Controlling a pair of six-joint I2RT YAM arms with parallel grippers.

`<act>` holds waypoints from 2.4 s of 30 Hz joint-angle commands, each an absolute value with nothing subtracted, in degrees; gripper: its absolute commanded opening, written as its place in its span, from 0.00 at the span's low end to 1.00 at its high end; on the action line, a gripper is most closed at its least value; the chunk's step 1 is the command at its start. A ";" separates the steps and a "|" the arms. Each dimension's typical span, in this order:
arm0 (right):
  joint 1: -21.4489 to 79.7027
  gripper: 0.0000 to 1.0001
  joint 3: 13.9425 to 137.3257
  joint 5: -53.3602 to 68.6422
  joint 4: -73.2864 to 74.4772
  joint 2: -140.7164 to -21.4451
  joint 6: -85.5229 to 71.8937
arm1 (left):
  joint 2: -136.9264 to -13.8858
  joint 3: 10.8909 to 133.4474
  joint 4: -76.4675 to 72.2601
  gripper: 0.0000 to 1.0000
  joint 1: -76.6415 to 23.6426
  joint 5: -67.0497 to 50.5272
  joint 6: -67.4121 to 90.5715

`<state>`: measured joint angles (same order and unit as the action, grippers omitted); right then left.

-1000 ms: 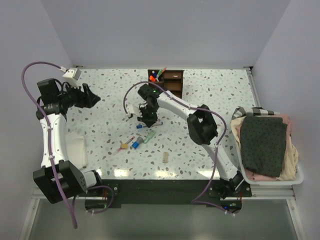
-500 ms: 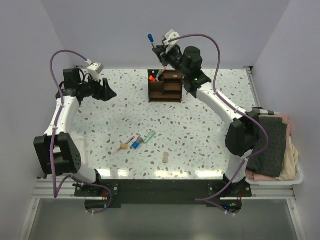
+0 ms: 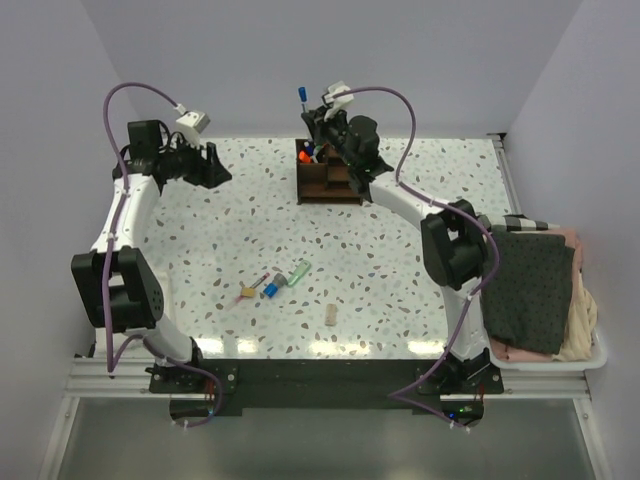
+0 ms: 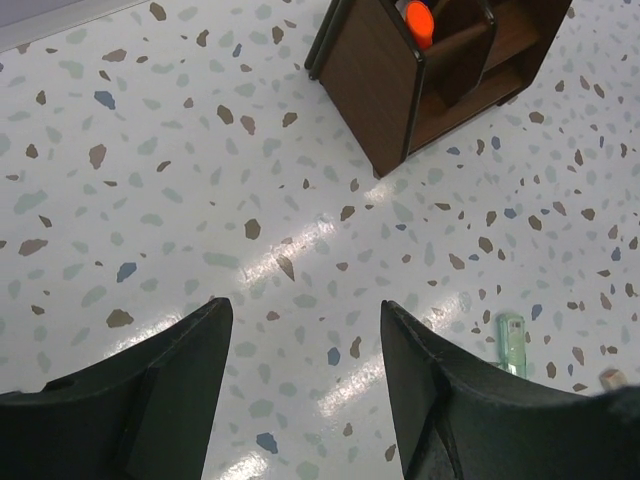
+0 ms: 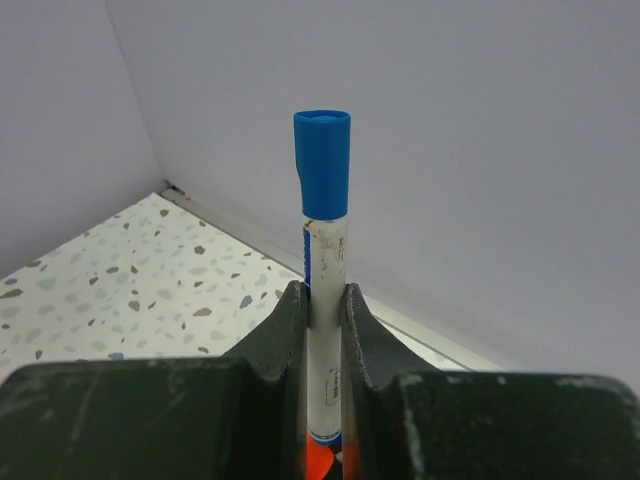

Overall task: Sort the stationery into containers
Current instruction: Place the pen in the storage box, then move the pen to the center of the board.

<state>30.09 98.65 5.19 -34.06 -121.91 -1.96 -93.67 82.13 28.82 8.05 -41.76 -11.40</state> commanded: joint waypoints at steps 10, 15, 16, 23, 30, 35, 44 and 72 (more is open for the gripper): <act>28.48 0.00 96.42 6.50 -39.38 -124.71 -2.90 | -98.96 86.75 29.09 0.65 7.12 -39.55 -13.45; 28.39 0.00 94.84 6.59 -39.02 -125.68 -2.81 | -99.40 87.28 28.92 0.65 7.03 -39.20 -13.45; 28.48 0.00 94.22 6.68 -38.85 -125.77 -2.73 | -99.40 87.19 28.92 0.65 7.03 -39.20 -13.53; 28.48 0.00 91.67 7.82 -39.02 -125.07 -1.58 | -99.32 86.84 28.92 0.66 6.86 -39.20 -13.45; 28.48 0.25 87.90 7.21 -37.89 -122.44 -0.62 | -98.97 86.40 28.30 0.65 6.94 -39.64 -13.45; 28.39 0.58 85.26 7.65 -33.40 -117.78 2.28 | -98.26 84.99 27.07 0.67 6.86 -40.69 -13.18; 28.39 0.78 78.93 7.12 -22.16 -100.14 5.54 | -94.40 80.16 22.86 1.00 5.10 -41.23 -14.76; 28.48 0.57 67.39 28.29 27.50 -82.52 33.22 | -88.06 65.57 48.24 0.78 -16.79 -17.95 -33.48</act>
<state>28.49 60.58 22.46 20.86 -79.15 26.85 -88.16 64.12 38.28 -17.26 -22.98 -22.90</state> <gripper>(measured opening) 0.613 0.824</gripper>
